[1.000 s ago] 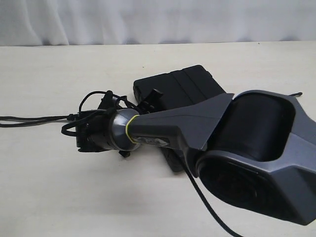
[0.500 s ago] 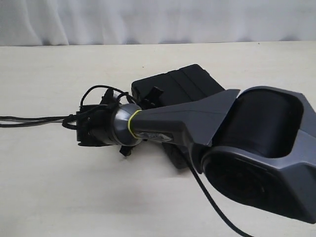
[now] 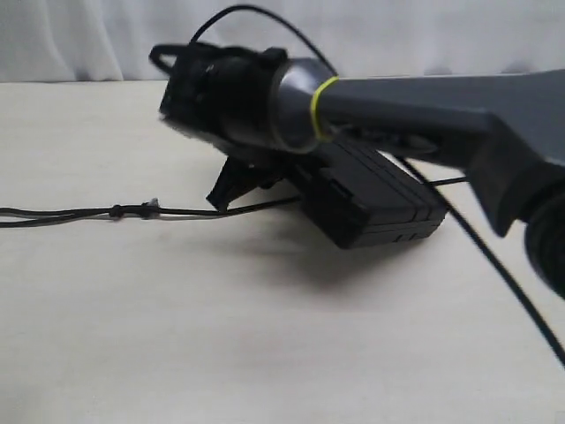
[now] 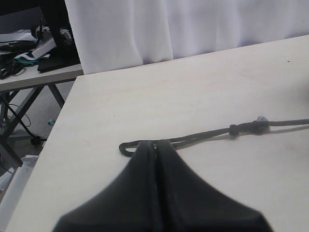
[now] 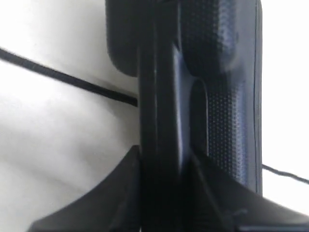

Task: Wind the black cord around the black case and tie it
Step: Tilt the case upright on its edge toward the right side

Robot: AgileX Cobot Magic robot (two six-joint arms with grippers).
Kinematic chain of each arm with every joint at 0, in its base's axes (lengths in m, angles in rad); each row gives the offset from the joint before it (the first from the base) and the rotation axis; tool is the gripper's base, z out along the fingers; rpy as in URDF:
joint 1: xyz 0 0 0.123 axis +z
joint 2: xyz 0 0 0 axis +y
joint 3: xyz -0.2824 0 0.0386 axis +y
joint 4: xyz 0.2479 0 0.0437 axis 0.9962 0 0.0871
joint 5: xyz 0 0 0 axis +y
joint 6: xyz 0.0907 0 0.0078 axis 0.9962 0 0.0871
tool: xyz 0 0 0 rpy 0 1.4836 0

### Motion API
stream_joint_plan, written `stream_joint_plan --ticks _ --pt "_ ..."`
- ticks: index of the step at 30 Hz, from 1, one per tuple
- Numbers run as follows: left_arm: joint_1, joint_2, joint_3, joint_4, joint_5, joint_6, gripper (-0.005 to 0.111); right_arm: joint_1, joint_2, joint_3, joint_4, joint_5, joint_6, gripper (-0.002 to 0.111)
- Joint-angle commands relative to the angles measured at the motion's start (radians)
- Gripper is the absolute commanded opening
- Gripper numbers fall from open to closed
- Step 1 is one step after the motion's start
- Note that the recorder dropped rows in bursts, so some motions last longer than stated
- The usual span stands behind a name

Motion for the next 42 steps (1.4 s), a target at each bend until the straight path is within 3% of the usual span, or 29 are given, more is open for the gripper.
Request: stream_joint_plan --ticks 1,14,19,25,36,42 --pt "-0.005 -0.001 0.002 -0.001 -0.012 -0.008 0.000 -0.088 -0.086 -0.007 0.125 -0.027 -0.059 0.004" --pt "-0.005 -0.001 0.002 -0.001 -0.012 -0.008 0.000 -0.342 -0.165 -0.007 0.393 -0.088 -0.245 0.004" --pt "-0.005 -0.001 0.002 -0.001 -0.012 -0.008 0.000 -0.453 -0.183 -0.007 0.665 -0.137 -0.445 0.004" --pt "-0.005 -0.001 0.002 -0.001 -0.012 -0.008 0.000 -0.544 -0.198 -0.007 0.793 -0.149 -0.532 0.004" --pt "-0.005 -0.001 0.002 -0.001 -0.011 -0.008 0.000 -0.676 -0.215 -0.007 0.726 -0.095 -0.548 0.004" --pt "-0.005 -0.001 0.002 -0.001 -0.011 -0.008 0.000 -0.776 -0.217 -0.007 1.210 -0.109 -0.812 0.004"
